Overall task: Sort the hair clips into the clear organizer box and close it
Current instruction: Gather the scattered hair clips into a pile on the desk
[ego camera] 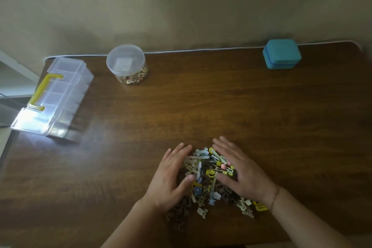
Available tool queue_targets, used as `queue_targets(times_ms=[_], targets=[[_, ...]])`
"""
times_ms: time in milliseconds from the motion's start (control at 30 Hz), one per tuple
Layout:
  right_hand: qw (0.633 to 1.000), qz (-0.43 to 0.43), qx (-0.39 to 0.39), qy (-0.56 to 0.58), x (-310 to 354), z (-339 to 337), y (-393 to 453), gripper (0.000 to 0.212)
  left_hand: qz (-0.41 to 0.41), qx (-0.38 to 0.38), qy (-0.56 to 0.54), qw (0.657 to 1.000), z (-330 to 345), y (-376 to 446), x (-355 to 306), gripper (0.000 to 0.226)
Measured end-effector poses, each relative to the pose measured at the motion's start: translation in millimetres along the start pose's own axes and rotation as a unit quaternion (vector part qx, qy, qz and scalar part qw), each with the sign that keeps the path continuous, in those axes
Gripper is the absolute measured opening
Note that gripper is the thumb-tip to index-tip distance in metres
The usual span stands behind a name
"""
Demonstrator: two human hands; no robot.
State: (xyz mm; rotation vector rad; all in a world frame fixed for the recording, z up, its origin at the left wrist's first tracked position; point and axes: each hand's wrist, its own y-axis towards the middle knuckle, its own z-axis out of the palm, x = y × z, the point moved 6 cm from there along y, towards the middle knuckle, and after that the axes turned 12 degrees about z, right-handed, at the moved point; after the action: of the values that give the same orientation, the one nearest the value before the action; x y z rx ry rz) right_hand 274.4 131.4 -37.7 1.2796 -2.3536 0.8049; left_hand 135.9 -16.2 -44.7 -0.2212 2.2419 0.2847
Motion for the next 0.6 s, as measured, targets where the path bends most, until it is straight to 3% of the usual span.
queue_targets(times_ms=[100,167,600], targets=[[0.986,0.091,-0.107,0.094,-35.9,-18.9,-30.7,0.072,-0.017,-0.053,-0.011,0.998,-13.8,-23.8,4.5,0.067],[0.975,0.132,-0.136,0.113,-48.8,-14.3,-50.6,0.072,-0.034,-0.076,-0.019,0.996,-12.1,-40.7,4.0,0.069],[0.988,0.118,-0.077,0.064,-12.9,43.5,-44.7,0.075,-0.041,-0.097,0.018,0.994,30.6,-45.9,-16.4,0.067]])
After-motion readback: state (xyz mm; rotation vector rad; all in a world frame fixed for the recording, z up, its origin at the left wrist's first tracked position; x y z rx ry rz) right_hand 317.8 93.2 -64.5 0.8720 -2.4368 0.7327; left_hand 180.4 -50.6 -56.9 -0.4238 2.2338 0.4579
